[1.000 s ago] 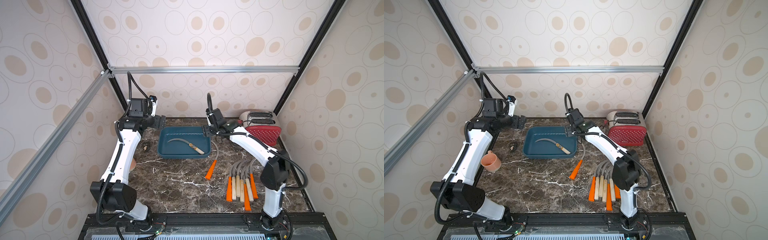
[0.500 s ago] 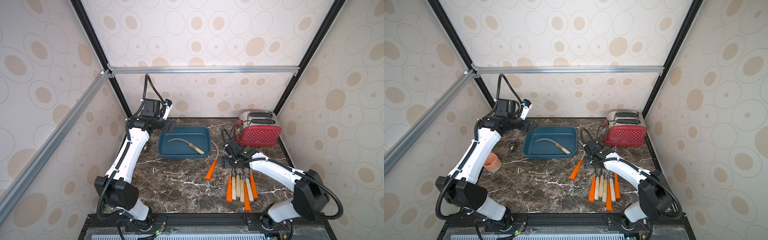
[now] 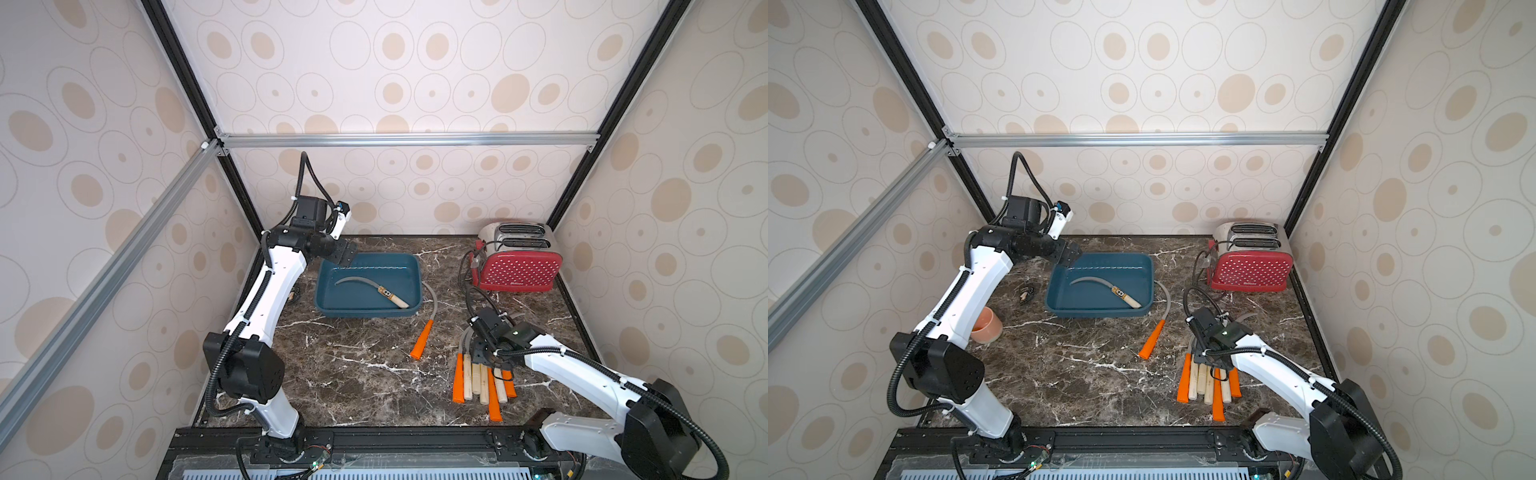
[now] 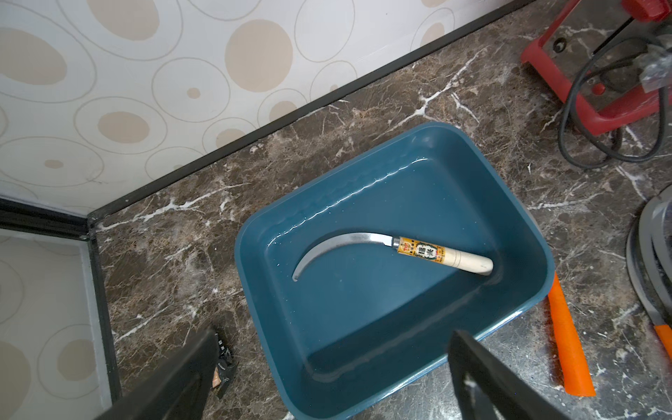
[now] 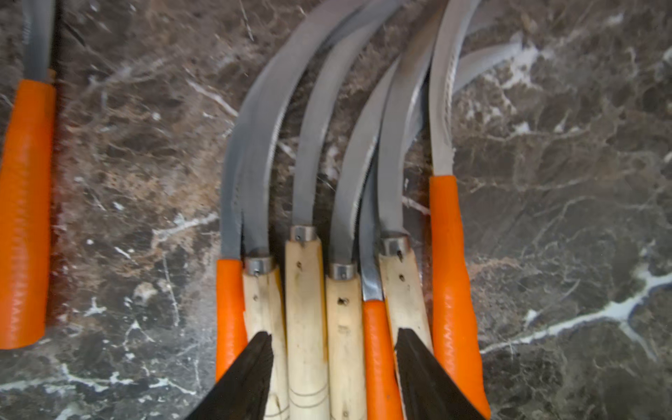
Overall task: Put small sickles into storage boxes
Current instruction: Pick up the sickle at the center of the board.
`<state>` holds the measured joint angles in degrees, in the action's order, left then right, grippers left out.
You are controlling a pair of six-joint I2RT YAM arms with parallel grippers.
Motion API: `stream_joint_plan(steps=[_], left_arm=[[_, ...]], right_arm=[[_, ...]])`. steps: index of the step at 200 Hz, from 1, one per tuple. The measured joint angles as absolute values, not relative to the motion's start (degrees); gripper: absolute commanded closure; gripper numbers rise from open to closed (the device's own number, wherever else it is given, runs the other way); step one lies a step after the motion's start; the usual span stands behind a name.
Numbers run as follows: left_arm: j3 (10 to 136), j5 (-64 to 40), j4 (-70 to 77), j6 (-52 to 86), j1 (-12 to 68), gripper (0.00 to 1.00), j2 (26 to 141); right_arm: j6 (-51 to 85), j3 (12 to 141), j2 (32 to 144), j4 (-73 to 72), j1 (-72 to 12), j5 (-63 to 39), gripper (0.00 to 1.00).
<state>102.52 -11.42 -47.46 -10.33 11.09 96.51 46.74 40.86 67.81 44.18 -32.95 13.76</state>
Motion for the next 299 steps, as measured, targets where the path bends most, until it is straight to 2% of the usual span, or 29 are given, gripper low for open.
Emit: stream_joint_plan(steps=[72,134,208,256,273,299], left_arm=[[103.7,-11.2,-47.5,-10.4,11.1,0.01,96.6],[103.7,-10.6,-47.4,-10.4,11.1,0.01,96.7],[103.7,-8.3,-47.3,-10.3,11.1,0.01,96.7],[103.7,-2.0,-47.2,-9.6,11.1,0.01,97.2],[103.7,-1.1,-47.2,-9.4,11.1,0.01,97.2],[103.7,0.1,-47.2,-9.2,11.1,0.01,97.2]], right_arm=[[47.6,39.7,69.9,43.0,-32.8,10.2,0.41],[43.2,42.8,76.7,40.5,-32.7,6.5,0.48],[39.2,46.7,81.8,36.5,-32.7,2.4,0.51],[37.8,49.5,82.2,35.0,-32.8,0.6,0.43],[38.2,51.5,84.4,34.4,-33.4,0.5,0.36],[38.6,54.3,88.9,32.9,-35.4,1.0,0.33]])
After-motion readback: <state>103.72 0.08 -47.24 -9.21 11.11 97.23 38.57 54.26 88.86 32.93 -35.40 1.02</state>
